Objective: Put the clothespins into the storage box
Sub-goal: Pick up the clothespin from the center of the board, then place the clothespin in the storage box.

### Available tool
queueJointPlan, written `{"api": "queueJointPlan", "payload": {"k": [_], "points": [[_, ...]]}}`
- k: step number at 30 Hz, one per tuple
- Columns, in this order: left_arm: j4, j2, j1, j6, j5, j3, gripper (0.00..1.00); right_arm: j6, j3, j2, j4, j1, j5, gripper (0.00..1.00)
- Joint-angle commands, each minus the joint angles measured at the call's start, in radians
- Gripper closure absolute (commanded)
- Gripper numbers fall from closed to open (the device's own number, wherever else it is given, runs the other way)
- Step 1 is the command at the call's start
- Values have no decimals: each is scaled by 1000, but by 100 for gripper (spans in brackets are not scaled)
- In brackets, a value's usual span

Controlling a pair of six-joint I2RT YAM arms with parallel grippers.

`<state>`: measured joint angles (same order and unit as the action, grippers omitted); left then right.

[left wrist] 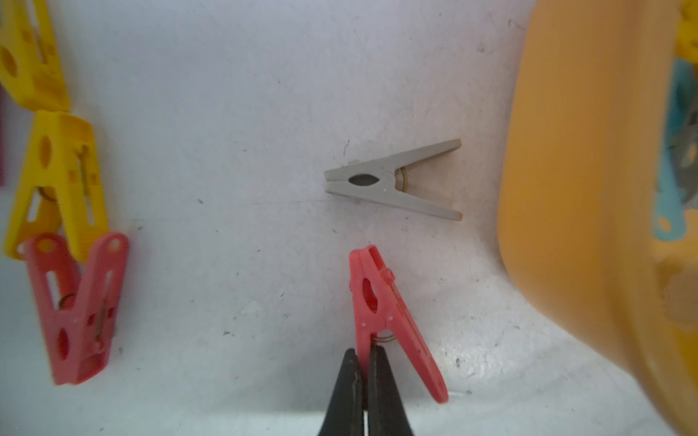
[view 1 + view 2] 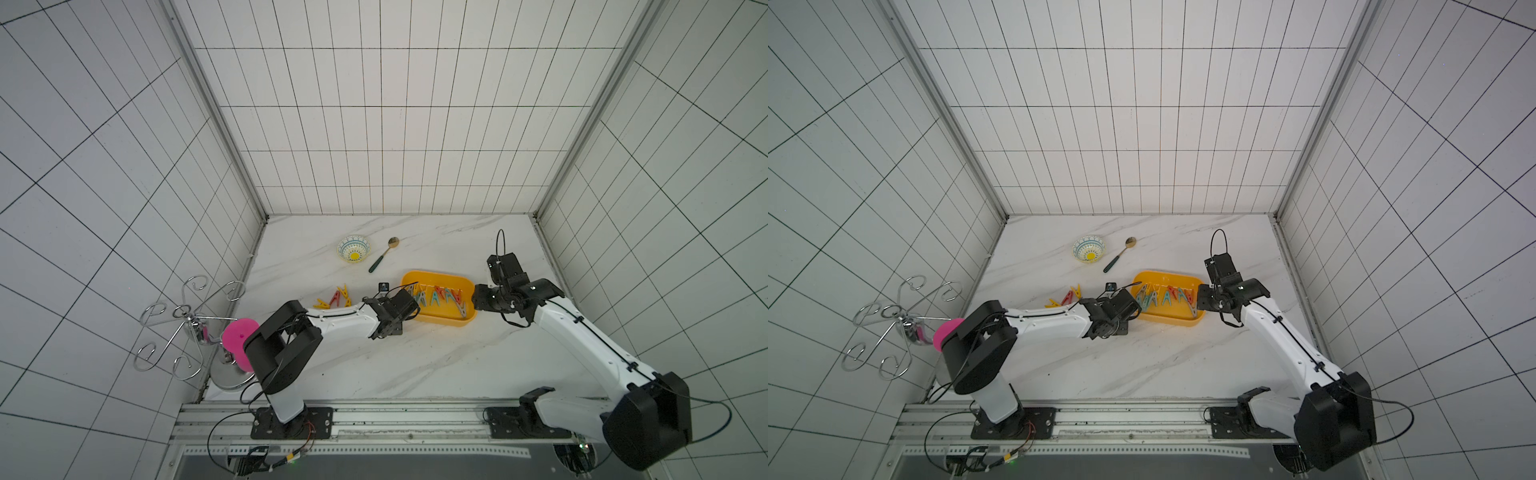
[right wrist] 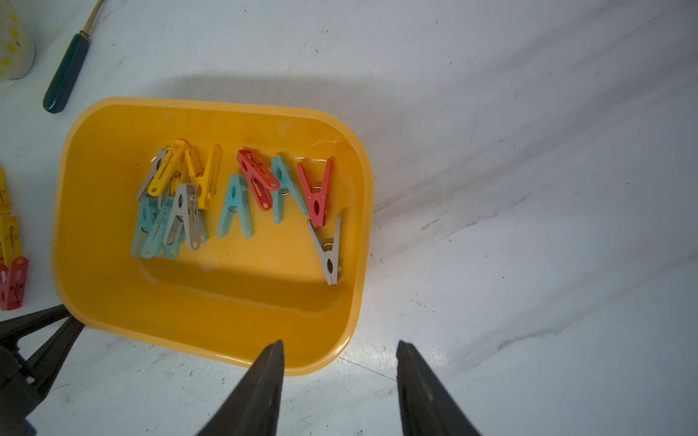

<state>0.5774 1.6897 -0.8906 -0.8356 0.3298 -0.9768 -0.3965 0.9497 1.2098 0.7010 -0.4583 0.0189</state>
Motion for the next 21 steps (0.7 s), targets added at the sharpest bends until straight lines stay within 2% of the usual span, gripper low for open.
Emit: {"api": "queueJointPlan", "payload": {"k": [1, 5, 8, 16, 21], "points": [[72, -105, -10, 13, 69, -16, 97, 6, -18, -21, 11, 0, 13, 48], [129, -164, -14, 64, 86, -100, 97, 15, -2, -3, 10, 0, 10, 48], [127, -148, -17, 124, 58, -188, 96, 16, 11, 16, 8, 1, 12, 48], [156, 124, -25, 185, 33, -482, 96, -32, -17, 7, -41, 2, 42, 48], [175, 286, -7, 182, 26, -600, 96, -39, -30, 7, -48, 3, 44, 48]]}}
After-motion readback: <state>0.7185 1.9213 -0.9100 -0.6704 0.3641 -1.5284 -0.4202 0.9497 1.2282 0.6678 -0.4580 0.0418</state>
